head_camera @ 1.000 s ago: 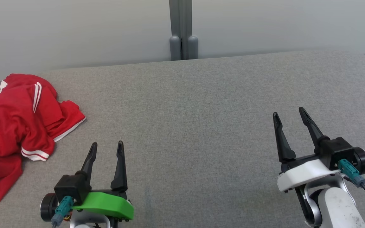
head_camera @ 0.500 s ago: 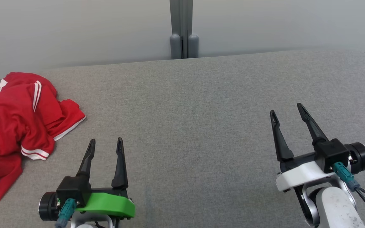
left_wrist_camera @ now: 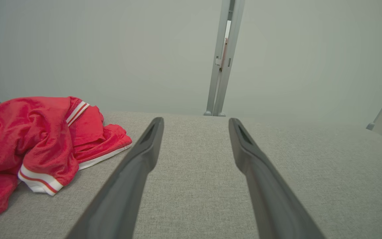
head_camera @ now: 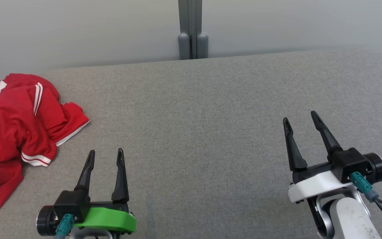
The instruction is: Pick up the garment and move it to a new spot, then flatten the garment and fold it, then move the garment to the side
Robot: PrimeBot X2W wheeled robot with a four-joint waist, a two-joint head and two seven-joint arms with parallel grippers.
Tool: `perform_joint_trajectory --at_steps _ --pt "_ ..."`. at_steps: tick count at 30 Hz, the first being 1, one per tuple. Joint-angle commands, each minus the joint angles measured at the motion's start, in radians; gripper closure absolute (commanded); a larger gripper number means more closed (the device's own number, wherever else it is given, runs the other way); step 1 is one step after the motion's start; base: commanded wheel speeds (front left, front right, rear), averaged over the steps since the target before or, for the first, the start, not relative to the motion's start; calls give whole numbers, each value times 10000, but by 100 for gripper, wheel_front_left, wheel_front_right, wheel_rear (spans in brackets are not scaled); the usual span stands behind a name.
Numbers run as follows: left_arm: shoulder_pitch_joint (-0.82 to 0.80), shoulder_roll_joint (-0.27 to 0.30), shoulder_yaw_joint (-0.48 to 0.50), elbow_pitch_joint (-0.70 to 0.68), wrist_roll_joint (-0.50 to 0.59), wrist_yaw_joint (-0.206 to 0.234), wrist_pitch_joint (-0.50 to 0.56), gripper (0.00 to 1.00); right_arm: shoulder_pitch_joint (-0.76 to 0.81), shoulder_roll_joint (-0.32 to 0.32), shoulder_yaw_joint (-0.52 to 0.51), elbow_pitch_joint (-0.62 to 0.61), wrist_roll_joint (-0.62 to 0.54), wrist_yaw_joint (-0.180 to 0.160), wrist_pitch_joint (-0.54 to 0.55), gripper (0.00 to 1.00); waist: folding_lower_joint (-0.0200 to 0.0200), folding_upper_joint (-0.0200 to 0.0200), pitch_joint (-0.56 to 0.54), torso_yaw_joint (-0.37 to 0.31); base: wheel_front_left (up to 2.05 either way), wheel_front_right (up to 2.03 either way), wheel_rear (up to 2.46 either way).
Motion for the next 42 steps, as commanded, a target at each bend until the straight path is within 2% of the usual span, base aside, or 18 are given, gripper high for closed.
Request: perform_joint_trajectory --at_steps 1,5,12,16,25,36,42 --pt "130 -2 18 31 214 -74 -95 0 -5 -34 60 93 -16 0 -115 0 0 0 -2 -7 0 0 0" --pt "137 -17 -42 111 502 -194 -164 0 4 -38 116 436 235 0 -185 0 0 0 -4 -28 0 0 0" --pt "222 -13 -187 102 788 -68 -283 0 -58 -42 213 514 2 1 -307 0 0 0 31 -50 0 0 0" --pt "208 -11 -235 124 921 -16 -351 0 -68 -46 196 501 429 1 -358 0 0 0 65 -46 0 0 0" --pt "239 -11 -152 258 438 5 -329 0 -23 -41 474 623 1697 1 -354 0 0 0 35 -51 0 0 0" --pt "213 -11 -137 311 280 -13 -329 0 -5 -41 532 715 1577 1 -352 0 0 0 -19 -19 0 0 0" --pt "170 -12 -125 411 197 47 -329 0 96 -42 646 811 1481 1 -348 0 0 0 -6 361 0 0 0"
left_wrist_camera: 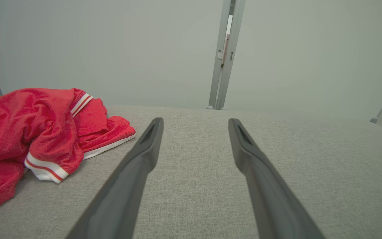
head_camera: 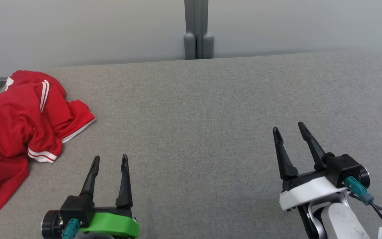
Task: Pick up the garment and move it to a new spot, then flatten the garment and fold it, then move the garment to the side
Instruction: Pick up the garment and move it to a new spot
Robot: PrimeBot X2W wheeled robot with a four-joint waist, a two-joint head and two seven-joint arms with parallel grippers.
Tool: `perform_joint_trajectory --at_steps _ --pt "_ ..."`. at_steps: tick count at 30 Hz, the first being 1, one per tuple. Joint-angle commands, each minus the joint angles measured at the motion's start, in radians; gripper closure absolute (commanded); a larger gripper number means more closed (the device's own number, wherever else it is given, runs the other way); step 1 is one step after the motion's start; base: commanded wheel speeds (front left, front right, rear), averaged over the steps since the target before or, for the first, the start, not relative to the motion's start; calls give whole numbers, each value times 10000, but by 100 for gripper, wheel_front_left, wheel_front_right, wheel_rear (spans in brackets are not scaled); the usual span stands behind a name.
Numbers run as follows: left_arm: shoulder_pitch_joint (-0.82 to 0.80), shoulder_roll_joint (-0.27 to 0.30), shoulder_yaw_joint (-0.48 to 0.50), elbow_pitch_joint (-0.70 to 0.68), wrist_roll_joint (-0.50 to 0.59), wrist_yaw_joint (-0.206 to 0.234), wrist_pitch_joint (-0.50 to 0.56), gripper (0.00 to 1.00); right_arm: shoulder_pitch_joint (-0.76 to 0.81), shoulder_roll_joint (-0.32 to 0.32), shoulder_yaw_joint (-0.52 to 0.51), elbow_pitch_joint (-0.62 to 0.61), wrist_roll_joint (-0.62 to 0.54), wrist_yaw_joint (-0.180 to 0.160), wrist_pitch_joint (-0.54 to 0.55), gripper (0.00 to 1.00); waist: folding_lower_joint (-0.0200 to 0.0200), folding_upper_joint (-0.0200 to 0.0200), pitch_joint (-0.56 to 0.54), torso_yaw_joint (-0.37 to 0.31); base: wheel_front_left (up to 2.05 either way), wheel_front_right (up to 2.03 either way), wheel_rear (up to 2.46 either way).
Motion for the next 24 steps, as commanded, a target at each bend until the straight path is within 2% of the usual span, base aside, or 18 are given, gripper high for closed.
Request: perform_joint_trajectory --at_steps 1,6,24 --pt "38 15 45 27 49 67 -7 0 56 -37 17 43 -55 1 -35 0 0 -1 7 264 0 0 0" --pt "14 18 159 41 124 146 -7 0 100 -34 189 99 -75 1 -35 0 0 -1 23 918 0 0 0" --pt "307 17 972 -9 392 188 -7 0 243 -37 678 301 268 1 -35 0 0 -1 -217 4055 0 0 0"
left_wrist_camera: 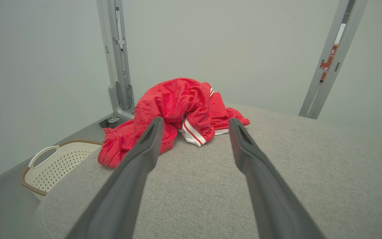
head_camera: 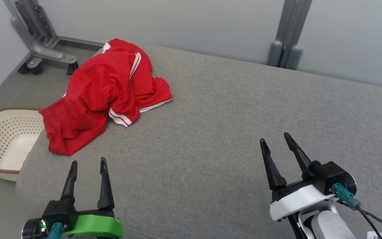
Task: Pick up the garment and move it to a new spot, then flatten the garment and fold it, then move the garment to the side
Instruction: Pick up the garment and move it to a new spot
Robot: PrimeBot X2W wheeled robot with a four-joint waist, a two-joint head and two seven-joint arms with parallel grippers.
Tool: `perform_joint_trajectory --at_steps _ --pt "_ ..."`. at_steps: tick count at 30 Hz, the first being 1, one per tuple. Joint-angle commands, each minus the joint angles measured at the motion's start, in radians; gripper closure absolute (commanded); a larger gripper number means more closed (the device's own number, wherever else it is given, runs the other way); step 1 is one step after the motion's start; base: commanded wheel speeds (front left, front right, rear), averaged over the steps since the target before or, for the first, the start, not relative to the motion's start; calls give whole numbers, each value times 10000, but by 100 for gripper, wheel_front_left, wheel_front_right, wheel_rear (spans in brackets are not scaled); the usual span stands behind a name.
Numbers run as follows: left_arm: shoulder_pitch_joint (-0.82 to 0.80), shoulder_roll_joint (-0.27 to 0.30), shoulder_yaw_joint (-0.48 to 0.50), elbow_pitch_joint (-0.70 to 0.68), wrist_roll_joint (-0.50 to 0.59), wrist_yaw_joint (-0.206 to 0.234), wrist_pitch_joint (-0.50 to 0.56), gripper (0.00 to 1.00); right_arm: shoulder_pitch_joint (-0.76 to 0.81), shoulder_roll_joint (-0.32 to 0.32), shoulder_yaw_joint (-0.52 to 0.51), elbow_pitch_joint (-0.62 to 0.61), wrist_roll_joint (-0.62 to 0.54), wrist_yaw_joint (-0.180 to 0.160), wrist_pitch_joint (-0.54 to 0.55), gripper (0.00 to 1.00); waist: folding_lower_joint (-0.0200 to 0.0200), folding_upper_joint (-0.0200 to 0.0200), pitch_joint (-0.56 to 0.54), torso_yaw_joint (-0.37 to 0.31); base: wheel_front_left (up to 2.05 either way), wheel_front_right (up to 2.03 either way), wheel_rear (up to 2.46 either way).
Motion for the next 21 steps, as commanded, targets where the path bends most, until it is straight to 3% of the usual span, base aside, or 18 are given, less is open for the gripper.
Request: perform_joint_trajectory --at_steps 1,8,21 --pt "105 22 65 -59 14 15 -4 0 39 -37 39 10 77 1 -35 0 0 0 -109 923 0 0 0" --pt "197 22 157 66 -77 -31 -4 0 2 -37 370 96 183 1 -35 0 0 0 -156 1458 0 0 0" --pt "46 21 396 23 42 -36 -3 0 -28 -38 523 256 205 1 -35 0 0 0 -189 1274 0 0 0"
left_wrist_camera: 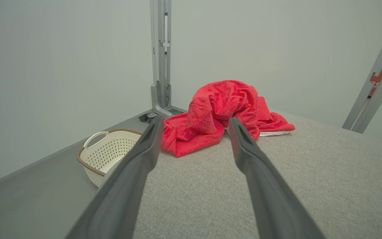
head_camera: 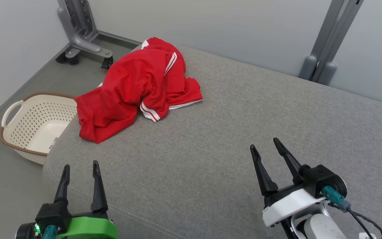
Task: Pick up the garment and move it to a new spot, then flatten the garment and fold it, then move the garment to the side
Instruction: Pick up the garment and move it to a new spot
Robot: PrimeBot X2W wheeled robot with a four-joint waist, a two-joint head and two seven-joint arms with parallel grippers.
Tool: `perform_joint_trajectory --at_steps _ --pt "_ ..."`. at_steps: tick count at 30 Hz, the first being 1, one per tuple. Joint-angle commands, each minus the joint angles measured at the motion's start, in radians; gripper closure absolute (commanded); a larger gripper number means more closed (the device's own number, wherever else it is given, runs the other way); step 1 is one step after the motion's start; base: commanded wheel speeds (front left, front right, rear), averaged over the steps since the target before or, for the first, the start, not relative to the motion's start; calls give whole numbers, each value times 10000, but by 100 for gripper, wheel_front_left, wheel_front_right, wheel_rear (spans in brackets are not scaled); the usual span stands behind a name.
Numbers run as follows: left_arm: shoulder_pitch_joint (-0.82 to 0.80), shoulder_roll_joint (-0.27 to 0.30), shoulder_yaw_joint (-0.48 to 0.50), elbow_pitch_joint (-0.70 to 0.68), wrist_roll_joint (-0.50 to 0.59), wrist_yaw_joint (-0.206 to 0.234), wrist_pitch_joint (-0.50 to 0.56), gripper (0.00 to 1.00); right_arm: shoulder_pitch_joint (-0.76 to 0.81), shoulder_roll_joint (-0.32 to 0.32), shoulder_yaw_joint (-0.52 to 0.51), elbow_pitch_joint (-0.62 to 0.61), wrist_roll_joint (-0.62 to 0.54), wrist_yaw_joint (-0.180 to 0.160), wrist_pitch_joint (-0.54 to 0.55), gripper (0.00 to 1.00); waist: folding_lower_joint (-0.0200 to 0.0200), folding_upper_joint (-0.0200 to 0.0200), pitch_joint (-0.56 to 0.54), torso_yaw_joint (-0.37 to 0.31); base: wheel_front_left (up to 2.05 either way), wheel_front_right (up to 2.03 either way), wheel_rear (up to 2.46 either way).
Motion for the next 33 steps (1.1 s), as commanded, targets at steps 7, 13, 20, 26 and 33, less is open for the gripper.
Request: perform_joint_trajectory --at_steps 7,13,20,26,33 --pt "-845 83 275 -12 539 -514 -3 0 -405 -45 -150 -91 -470 1 -35 0 0 0 1040 -512 0 0 0" --pt "-2588 512 704 1075 714 -1264 -2 0 -902 -50 -861 -309 -1549 1 -35 0 0 0 2320 -956 0 0 0" --pt "-5055 1473 462 3183 1014 -1610 -2 0 -1439 -59 -1462 -671 -2282 1 -35 0 0 0 3389 -1394 0 0 0" --pt "-7167 2082 -257 5157 875 -1755 218 0 -1788 -65 -1729 -875 -2578 1 -35 0 0 0 4081 -1799 0 0 0" --pt "-8992 2567 -1488 6670 455 -1773 813 0 -1953 -58 -1733 -916 -2811 1 -35 0 0 0 4633 -2143 0 0 0"
